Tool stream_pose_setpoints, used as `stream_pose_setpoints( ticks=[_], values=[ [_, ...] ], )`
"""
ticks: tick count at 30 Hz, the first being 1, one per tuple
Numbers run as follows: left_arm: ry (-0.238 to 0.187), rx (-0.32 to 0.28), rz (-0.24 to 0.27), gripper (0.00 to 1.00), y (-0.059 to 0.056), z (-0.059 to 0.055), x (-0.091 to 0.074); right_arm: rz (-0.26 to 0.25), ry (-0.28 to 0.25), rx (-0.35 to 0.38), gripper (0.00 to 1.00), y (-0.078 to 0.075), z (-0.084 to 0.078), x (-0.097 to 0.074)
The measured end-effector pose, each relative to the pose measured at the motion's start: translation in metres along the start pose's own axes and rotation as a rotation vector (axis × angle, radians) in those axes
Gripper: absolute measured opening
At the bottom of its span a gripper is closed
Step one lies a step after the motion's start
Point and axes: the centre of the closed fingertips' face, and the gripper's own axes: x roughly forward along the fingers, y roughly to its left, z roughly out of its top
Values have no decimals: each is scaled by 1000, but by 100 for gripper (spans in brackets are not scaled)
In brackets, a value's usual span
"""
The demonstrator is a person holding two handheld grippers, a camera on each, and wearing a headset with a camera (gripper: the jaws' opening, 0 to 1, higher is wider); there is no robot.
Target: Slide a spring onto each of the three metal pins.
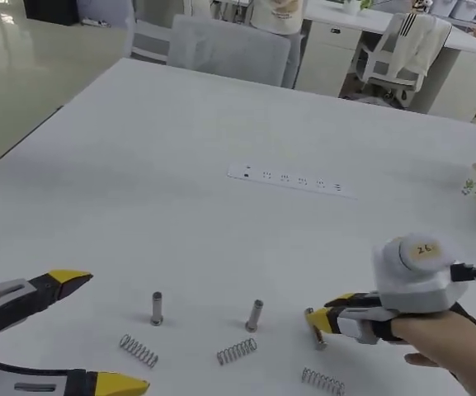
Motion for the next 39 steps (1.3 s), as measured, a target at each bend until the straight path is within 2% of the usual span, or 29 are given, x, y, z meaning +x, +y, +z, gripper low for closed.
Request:
stream_pose_setpoints(
  ticks=[2,10,19,22,35,39],
  values=[
    [1,-1,2,90,1,-1,-1,-7,25,17,18,-2,-3,4],
    [7,-8,6,90,2,-3,-2,-16,69,64,16,-7,-8,16],
    [13,-21,14,90,5,-9,-3,-23,86,116,12,-10,-11,24],
    [13,-24,14,90,5,-10,-4,-33,101,108,10,-10,-13,27],
    [8,-28,17,89,5,-10,-5,-71,111,85,5,-13,-14,25],
    [7,-28,21,89,7,-9,-7,-61,73,108,5,-11,-11,17]
  ],
)
